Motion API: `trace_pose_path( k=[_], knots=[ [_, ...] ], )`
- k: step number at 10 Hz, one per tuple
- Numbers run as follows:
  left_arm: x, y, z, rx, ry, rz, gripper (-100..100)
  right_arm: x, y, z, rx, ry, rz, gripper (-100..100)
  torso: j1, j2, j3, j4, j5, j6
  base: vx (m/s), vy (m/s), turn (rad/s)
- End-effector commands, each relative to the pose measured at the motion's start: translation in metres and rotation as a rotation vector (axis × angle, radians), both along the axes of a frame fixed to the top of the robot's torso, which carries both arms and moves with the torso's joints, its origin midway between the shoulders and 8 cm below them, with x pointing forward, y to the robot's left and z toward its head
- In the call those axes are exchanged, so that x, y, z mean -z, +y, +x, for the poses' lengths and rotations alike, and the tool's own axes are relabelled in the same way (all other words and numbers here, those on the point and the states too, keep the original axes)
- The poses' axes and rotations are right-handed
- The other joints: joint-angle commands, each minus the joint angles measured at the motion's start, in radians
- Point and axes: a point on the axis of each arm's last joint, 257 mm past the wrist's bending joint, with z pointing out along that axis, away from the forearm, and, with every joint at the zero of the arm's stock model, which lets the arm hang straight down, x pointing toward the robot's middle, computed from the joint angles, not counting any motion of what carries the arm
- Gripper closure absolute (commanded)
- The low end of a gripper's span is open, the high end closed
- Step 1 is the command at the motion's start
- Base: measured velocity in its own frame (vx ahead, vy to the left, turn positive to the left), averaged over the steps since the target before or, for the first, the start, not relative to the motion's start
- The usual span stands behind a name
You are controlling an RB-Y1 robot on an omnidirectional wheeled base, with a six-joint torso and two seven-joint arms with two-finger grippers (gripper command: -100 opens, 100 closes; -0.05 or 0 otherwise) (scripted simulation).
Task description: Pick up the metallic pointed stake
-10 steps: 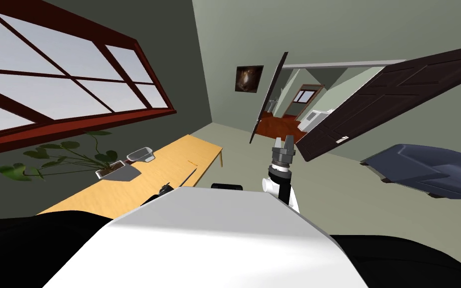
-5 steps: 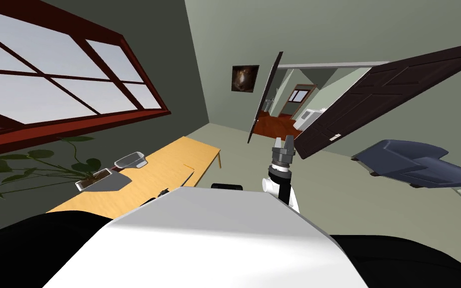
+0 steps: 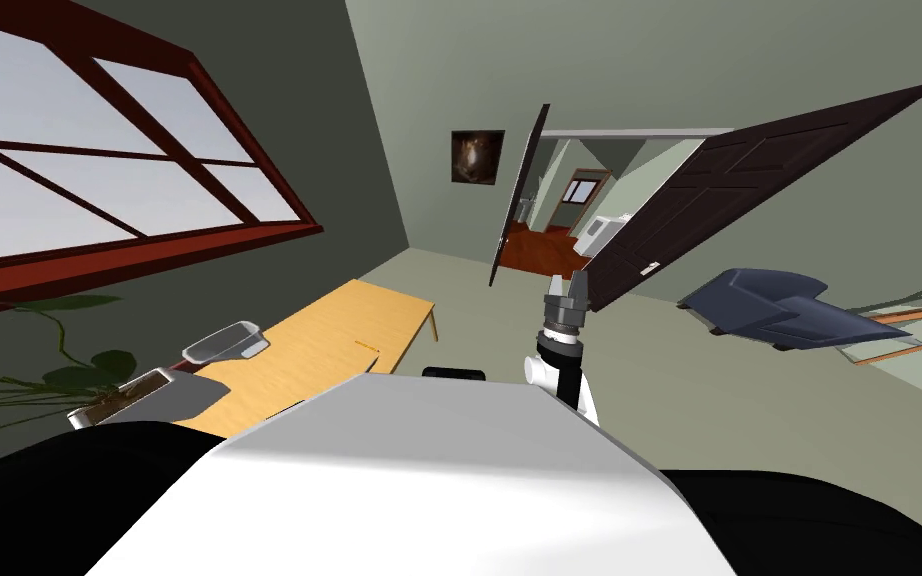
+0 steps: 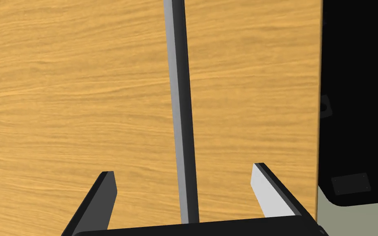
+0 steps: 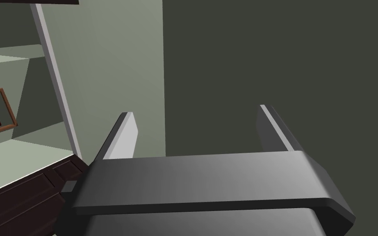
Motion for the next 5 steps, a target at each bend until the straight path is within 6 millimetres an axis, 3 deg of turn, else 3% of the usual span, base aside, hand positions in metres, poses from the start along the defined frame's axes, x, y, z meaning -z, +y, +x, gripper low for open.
trace_pose_path(
  k=[1, 5],
  knots=[
    [0.009, -0.005, -0.019, -0.050, 0.043, -0.059, -100, 0.000, 0.000, 0.000, 0.000, 0.000, 0.000, 0, 0.000, 0.000, 0.000, 0.000, 0.000, 0.000, 0.116, 0.018, -0.178],
    [0.019, -0.009, -0.052, -0.139, 0.125, -0.154, -100, 0.000, 0.000, 0.000, 0.000, 0.000, 0.000, 0, -0.001, 0.000, 0.000, 0.000, 0.000, 0.000, 0.098, 0.014, -0.128]
  ],
)
